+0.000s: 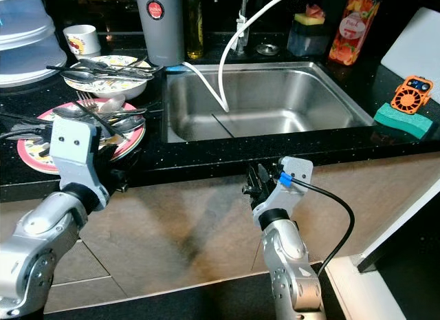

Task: Kitchen organization

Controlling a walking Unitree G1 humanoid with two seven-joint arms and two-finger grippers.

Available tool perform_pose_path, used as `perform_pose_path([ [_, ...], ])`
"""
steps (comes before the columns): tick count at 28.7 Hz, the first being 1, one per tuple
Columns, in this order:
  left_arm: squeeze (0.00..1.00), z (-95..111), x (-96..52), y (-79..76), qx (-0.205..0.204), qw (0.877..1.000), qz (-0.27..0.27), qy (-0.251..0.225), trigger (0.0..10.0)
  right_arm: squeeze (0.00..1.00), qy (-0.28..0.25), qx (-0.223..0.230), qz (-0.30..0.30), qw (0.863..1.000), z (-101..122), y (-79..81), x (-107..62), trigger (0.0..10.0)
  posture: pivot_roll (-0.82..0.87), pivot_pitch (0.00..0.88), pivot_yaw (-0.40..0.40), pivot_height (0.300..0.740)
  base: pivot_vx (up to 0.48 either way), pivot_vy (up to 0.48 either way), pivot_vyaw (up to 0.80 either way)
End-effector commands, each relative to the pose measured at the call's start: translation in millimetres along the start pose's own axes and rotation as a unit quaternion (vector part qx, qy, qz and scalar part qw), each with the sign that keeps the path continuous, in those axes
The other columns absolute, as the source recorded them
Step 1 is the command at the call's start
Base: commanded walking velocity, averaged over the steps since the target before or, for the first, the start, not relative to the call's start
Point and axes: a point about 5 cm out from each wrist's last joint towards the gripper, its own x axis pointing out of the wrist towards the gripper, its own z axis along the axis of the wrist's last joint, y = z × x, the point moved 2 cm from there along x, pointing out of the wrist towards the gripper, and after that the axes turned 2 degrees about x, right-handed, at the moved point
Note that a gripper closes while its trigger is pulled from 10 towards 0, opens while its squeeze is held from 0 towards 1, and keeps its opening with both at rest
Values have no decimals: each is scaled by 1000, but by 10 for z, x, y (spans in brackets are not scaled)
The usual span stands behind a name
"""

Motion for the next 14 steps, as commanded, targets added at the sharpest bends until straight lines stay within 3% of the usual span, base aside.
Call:
perform_pose_path([
  [1,0,-40,7,31,-22,1000,10,9,10000,0,-6,-1,-9,1000,3,-17,-20,10000,108,154,51,740,0,0,0],
  [9,0,-67,15,47,-43,999,21,11,10000,0,2,-2,0,1000,-17,4,21,10000,91,152,42,740,0,0,0],
  [14,0,8,4,-9,-24,1000,9,-11,10000,0,3,-6,7,1000,11,-5,38,10000,81,157,29,740,0,0,0],
])
